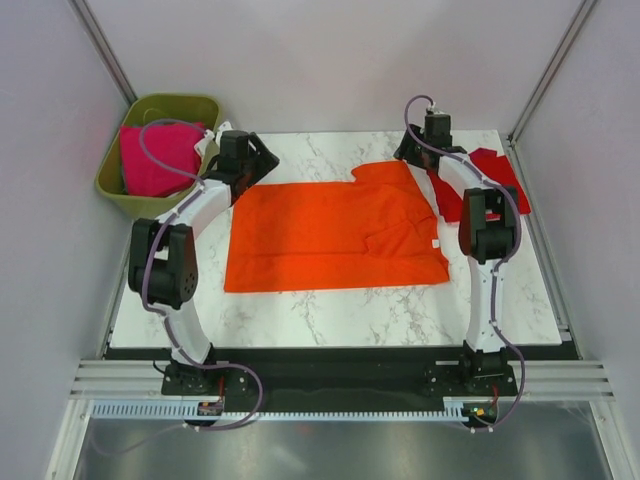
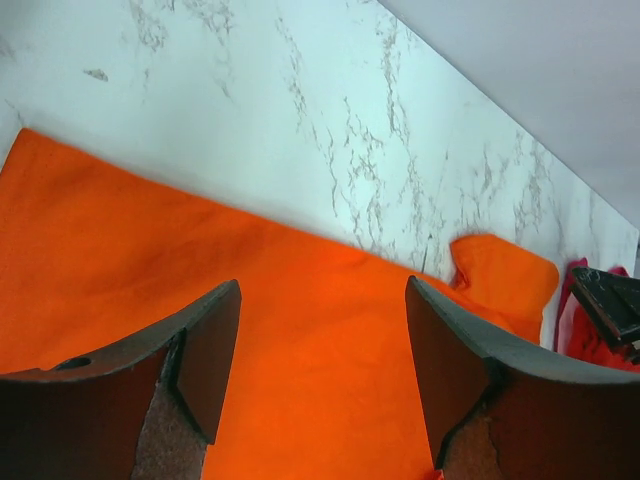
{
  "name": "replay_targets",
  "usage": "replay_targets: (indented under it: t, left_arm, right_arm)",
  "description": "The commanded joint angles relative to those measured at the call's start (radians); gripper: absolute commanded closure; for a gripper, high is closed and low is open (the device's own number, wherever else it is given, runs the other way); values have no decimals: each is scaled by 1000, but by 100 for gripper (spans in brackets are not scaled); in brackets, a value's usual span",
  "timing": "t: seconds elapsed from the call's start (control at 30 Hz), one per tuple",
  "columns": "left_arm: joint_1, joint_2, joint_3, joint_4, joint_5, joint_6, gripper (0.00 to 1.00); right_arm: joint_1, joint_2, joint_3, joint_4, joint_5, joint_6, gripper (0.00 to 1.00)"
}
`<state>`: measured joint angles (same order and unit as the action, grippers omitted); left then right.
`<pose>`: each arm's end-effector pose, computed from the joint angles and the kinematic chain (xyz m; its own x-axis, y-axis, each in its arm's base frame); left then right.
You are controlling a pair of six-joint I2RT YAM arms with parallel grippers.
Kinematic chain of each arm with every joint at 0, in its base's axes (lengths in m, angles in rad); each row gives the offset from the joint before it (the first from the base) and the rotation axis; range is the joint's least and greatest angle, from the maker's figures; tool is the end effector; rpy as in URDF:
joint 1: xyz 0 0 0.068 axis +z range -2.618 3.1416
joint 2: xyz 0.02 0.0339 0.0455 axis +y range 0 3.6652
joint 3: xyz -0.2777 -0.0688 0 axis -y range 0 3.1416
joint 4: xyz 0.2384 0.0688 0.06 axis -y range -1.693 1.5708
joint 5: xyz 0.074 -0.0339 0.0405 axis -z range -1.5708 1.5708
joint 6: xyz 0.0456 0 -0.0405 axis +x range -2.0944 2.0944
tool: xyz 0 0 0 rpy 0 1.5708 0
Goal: Fold and stack the t-shirts
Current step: Fold the tshirt
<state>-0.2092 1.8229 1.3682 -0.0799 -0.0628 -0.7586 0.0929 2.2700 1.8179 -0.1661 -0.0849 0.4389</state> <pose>0.4238 -0.0870 0.2707 -0.4680 -0.6025 -0.6465 -0.2307 0.7895 -0.5687 0.5340 0.0536 0.2066 -0.5909 0.3702 -0.7168 0.0993 0.9151 0.3908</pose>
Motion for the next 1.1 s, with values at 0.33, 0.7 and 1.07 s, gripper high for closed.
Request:
replay_targets:
  t: [0.33,0.7,1.07]
  left_arm:
    - [-9,115,62,48,-256,225,27]
    - [-7,231,152,-3,-397,314,28]
    - [13,285,204,-44,-397,289,31]
  right_arm:
    - [39,253,311,-101,-9,-66,39]
    - [39,232,278,-73,-13,-40,70]
    - [24,161,169,-29,149,-11,96]
